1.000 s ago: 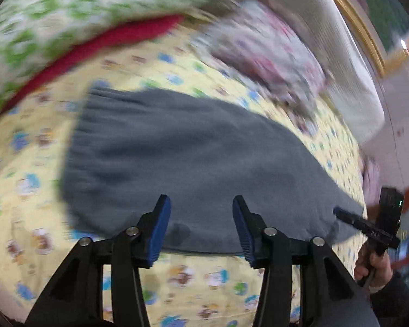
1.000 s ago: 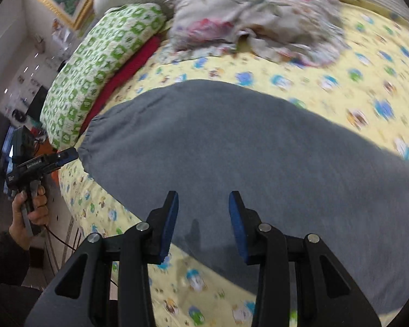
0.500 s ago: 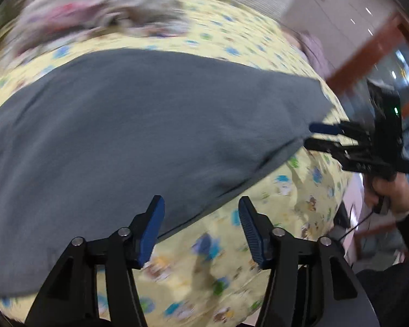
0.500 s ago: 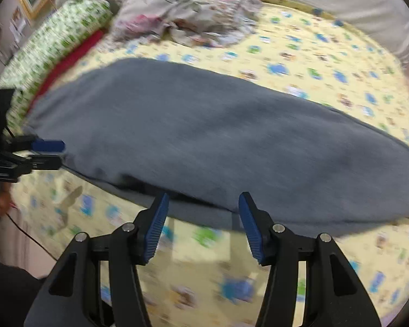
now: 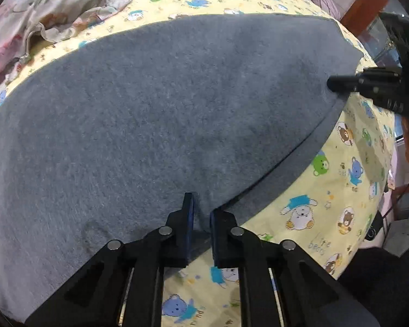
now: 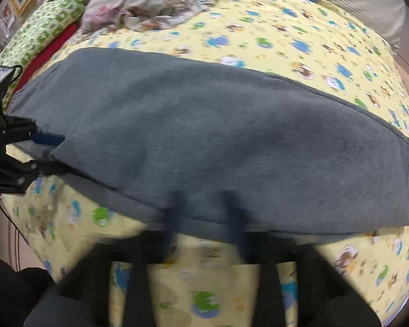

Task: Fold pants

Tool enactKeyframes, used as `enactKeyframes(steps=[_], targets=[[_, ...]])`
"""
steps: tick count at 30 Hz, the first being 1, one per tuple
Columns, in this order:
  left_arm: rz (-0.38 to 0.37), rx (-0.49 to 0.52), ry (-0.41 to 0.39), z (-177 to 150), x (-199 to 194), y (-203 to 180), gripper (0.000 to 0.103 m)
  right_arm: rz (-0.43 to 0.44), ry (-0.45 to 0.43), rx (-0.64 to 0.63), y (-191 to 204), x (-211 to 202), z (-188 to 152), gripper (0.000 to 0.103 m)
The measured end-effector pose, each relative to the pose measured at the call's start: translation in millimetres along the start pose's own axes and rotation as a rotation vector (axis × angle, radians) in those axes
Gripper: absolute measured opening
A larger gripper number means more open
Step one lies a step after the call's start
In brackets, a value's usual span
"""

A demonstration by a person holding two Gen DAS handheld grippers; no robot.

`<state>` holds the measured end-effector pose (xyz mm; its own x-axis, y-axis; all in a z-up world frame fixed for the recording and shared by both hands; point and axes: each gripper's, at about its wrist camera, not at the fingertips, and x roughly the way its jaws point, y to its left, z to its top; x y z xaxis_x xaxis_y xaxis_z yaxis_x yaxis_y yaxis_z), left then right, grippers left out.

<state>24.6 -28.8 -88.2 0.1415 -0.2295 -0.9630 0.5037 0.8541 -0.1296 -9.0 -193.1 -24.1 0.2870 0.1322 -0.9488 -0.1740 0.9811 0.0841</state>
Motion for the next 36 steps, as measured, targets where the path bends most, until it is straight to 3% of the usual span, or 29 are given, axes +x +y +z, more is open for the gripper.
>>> enactKeyframes(steps=[4,7,9,14,17,21,25,27,36], targets=[[0.014,0.056,0.029,-5.3,1.6,-8.9,0.006,0.023,0.018,0.065,-35.5,-5.7,-4.5,0.000],[-0.012,0.014,0.022,1.4,-6.6,-8.1,0.015,0.128,0.004,0.153,-54.8,-9.7,-12.1,0.000],[-0.040,-0.020,0.002,11.7,-15.3,-7.1,0.018,0.127,-0.033,0.183,-62.2,-21.5,-14.9,0.000],[-0.099,-0.059,-0.067,58.8,-32.2,-21.6,0.037,0.136,-0.093,0.293,-92.5,-42.8,-26.6,0.007],[-0.156,-0.055,-0.087,92.6,-31.1,-34.9,0.037,0.123,-0.111,0.335,-115.6,-52.3,-37.3,0.016],[-0.167,-0.001,-0.071,130.1,-20.6,-65.1,0.041,0.092,-0.141,0.392,-140.8,-60.8,-47.7,0.044],[-0.178,0.094,-0.042,168.5,-4.4,-107.4,0.042,0.092,-0.179,0.465,-167.5,-67.4,-56.2,0.045],[-0.169,0.142,-0.031,187.9,8.3,-129.2,0.047,0.094,-0.197,0.509,-179.2,-69.0,-61.4,0.045],[-0.250,0.193,0.039,293.0,58.3,-182.5,0.060,0.268,-0.296,0.816,-247.3,-57.9,-85.8,0.045]])
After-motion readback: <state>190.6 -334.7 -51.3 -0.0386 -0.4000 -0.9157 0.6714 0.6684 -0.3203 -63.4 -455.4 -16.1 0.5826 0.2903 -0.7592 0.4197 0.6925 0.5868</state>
